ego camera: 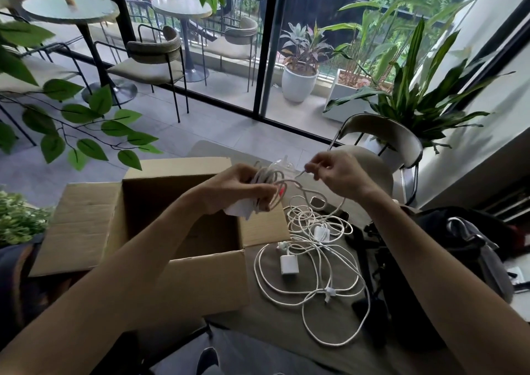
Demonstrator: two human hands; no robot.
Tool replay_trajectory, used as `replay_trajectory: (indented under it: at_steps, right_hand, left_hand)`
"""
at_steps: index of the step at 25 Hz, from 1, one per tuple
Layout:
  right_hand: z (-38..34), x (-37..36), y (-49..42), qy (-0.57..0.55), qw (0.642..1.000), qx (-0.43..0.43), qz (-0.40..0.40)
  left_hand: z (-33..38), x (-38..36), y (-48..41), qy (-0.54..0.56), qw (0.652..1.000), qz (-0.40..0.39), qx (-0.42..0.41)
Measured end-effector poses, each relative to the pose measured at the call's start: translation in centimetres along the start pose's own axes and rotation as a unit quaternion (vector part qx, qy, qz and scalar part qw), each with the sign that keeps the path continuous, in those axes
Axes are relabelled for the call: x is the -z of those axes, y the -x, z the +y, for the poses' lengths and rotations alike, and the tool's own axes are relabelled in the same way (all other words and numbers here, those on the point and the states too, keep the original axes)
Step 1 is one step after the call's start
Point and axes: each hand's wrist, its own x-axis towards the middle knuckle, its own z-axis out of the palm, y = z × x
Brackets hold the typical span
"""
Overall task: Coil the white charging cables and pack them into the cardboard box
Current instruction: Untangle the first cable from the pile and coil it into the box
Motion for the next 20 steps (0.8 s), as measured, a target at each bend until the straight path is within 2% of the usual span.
replay_trajectory:
  at_steps: [3, 5, 7, 9, 11, 12, 14, 15, 18, 19, 20]
  right_hand:
    - [-1.0, -1.5, 0.7, -0.007, 0.986, 0.096, -0.139]
    - [-1.7, -2.4, 0.9, -0.116, 0.973, 0.111, -0.163]
    - [-2.1, -2.8, 1.1, -0.210, 0.962, 0.072, -0.157]
    - [-2.2, -3.2, 1.3, -0.227, 0.964, 0.041, -0.130]
    - [-2.5, -3.6, 1.3, -0.211, 0.973, 0.041, -0.086]
    - [-2.6, -3.6, 1.1, -0.240, 0.968, 0.025, -0.066]
    - [-2.9, -3.1, 0.6, -0.355, 0.934, -0.036, -0.035]
    - [-2.8, -2.6, 0.3, -0.378, 0.924, -0.062, -0.002]
    - [-1.2, -1.0, -0.8, -0.256, 0.951, -0.103, 0.137]
    - [-0.8, -0.6, -1.0, -0.192, 0.962, -0.102, 0.163]
    - [-0.6, -0.3, -1.1, -0.116, 0.977, -0.095, 0.153]
  left_hand:
    - [0.2, -0.3, -0.2, 0.114, 0.990, 0.081, -0.004]
    - [0.3, -0.7, -0.5, 0.132, 0.983, 0.128, -0.005]
    - [0.5, -0.7, -0.8, 0.143, 0.973, 0.183, -0.004]
    - [0.4, -0.5, -0.9, 0.109, 0.969, 0.219, -0.009]
    - [0.2, -0.5, -1.0, 0.048, 0.972, 0.229, -0.012]
    - [0.1, -0.7, -1.0, 0.025, 0.973, 0.228, -0.011]
    - [-0.1, -0.6, -1.0, -0.030, 0.975, 0.218, -0.016]
    - [-0.2, -0.3, -0.8, -0.065, 0.976, 0.206, -0.018]
    - [-0.1, 0.6, -0.3, -0.209, 0.971, 0.116, -0.020]
    - [-0.1, 0.7, -0.4, -0.288, 0.953, 0.089, -0.027]
    - [-0.2, 0.7, -0.5, -0.379, 0.921, 0.085, -0.039]
